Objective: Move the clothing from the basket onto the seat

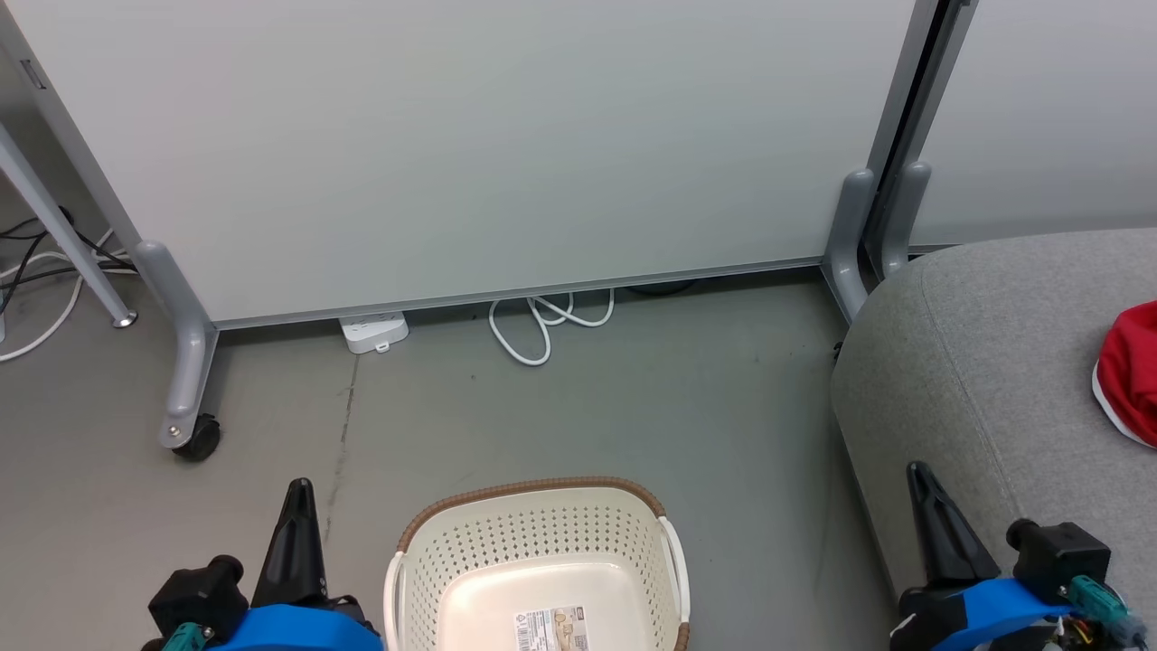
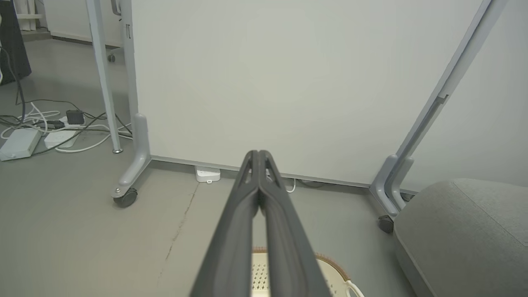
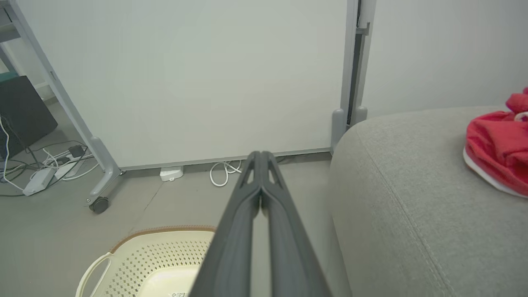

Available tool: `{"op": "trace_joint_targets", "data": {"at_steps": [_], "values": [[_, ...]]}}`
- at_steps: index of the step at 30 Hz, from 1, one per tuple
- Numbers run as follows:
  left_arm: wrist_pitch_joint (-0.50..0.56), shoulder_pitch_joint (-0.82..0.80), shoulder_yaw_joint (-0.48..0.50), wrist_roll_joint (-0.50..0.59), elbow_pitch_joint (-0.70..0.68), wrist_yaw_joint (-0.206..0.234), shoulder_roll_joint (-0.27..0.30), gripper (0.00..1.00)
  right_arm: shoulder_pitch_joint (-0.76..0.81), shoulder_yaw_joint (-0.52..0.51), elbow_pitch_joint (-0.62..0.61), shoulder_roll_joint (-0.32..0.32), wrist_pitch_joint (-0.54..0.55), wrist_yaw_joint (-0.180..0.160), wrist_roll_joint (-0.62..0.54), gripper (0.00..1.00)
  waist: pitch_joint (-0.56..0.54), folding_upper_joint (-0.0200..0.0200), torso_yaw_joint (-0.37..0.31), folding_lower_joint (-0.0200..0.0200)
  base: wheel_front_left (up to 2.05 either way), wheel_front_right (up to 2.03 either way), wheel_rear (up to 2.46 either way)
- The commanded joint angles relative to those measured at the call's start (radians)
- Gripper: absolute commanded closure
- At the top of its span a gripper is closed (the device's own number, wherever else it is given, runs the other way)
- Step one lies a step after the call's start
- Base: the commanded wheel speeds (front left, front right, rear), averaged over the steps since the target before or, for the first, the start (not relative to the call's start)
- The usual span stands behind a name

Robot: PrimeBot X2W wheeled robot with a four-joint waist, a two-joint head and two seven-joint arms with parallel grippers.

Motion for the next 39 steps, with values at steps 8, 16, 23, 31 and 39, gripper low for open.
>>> {"op": "trace_joint_targets", "data": {"at_steps": [8, 16, 23, 31, 39], "values": [[0.045, -0.034, 0.021, -0.180, -0.019, -0.012, 0.002, 1.00, -0.021, -0.016, -0.030, 0.003, 0.047, 0.000, 0.198, 1.00, 0.001, 0.0000, -0.003, 0.0000, 0.00, 0.00, 0.00], [0.075, -0.043, 0.032, -0.294, -0.021, -0.018, 0.003, 1.00, -0.025, -0.024, -0.037, 0.005, 0.076, 0.000, 0.323, 1.00, 0.001, 0.0000, -0.005, 0.0000, 0.00, 0.00, 0.00], [0.103, -0.052, 0.043, -0.400, -0.023, -0.024, 0.003, 1.00, -0.030, -0.032, -0.043, 0.008, 0.104, 0.000, 0.438, 1.00, 0.002, 0.0000, -0.008, 0.0000, 0.00, 0.00, 0.00], [0.133, -0.061, 0.055, -0.511, -0.024, -0.029, 0.003, 1.00, -0.035, -0.041, -0.050, 0.011, 0.135, 0.000, 0.558, 1.00, 0.003, 0.0000, -0.010, 0.0000, 0.00, 0.00, 0.00], [0.160, -0.070, 0.066, -0.612, -0.025, -0.035, 0.003, 1.00, -0.040, -0.049, -0.055, 0.013, 0.162, 0.000, 0.669, 1.00, 0.003, 0.0000, -0.013, 0.0000, 0.00, 0.00, 0.00]]}}
